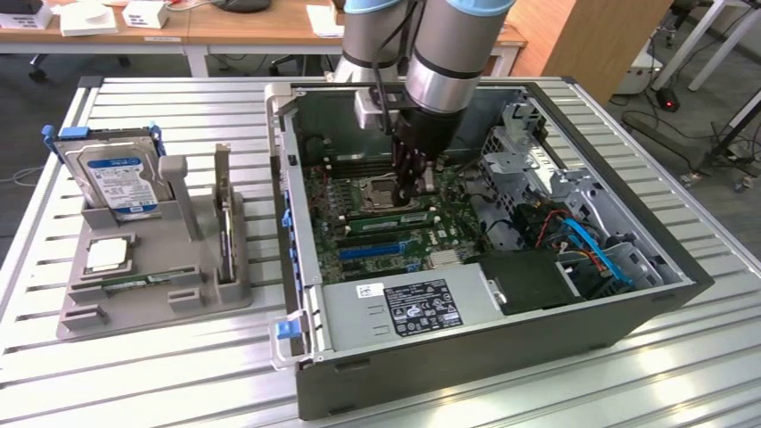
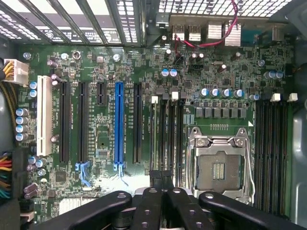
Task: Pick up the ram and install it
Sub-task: 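Press down the ram until it locks into place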
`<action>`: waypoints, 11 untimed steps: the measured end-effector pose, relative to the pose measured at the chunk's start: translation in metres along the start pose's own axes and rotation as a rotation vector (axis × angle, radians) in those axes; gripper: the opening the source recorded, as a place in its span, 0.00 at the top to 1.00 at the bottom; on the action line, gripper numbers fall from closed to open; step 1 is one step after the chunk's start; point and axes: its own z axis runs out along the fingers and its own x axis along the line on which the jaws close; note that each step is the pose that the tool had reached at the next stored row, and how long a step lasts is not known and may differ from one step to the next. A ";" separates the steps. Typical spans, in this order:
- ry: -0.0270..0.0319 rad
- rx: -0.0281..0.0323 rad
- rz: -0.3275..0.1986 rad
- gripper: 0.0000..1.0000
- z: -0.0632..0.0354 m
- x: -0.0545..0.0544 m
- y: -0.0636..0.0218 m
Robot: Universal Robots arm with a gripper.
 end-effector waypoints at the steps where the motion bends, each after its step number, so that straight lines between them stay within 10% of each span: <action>1: 0.0000 0.0000 0.000 0.91 0.0000 0.000 -0.0003; 11: -0.0003 0.0001 0.000 0.91 0.0051 0.000 -0.0006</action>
